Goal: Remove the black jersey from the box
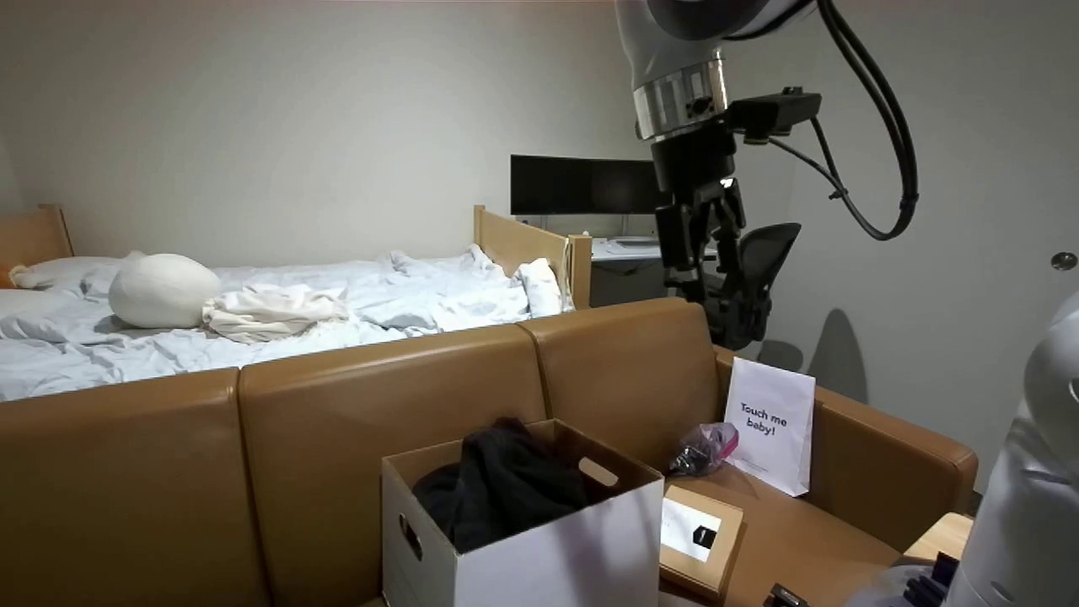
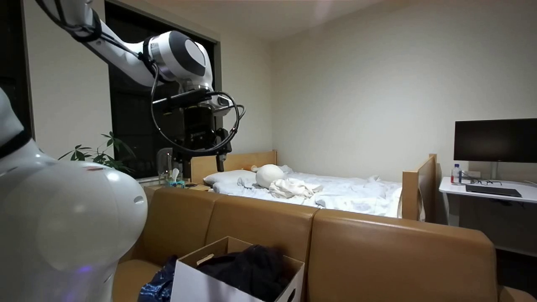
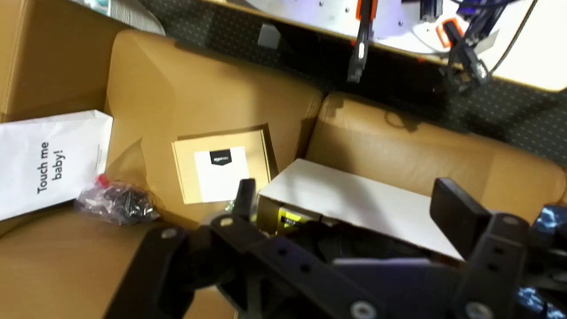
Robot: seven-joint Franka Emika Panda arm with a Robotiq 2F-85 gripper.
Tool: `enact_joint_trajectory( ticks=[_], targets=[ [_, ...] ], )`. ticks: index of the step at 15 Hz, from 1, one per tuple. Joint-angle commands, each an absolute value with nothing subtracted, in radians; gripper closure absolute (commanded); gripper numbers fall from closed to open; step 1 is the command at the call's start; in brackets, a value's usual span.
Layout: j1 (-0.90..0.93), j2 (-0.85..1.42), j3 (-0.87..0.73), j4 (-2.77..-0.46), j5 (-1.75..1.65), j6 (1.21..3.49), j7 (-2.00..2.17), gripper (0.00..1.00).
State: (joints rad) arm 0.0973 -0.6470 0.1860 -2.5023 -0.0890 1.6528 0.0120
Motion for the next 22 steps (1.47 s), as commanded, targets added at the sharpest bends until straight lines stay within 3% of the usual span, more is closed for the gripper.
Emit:
enact_joint_trajectory(
  ticks=[1, 5, 7, 9, 10, 14, 22],
  targets=[
    [0.116, -0.536, 0.256, -2.486, -0.077, 1.917, 0.204, 0.0],
    [0.054, -0.32, 0.311, -2.475, -0.136, 2.278, 0.434, 0.0],
    [0.027, -0.195, 0.293, -2.445, -0.143, 2.35, 0.494, 0.0],
    [0.039, -0.108, 0.256, -2.405, -0.123, 2.349, 0.452, 0.0],
    [0.062, -0.194, 0.249, -2.465, -0.123, 2.345, 0.445, 0.0],
    [0.075, -0.148, 0.229, -2.439, -0.121, 2.349, 0.443, 0.0],
    [0.048, 0.32, 0.082, -2.147, -0.111, 2.475, 0.401, 0.0]
  ],
)
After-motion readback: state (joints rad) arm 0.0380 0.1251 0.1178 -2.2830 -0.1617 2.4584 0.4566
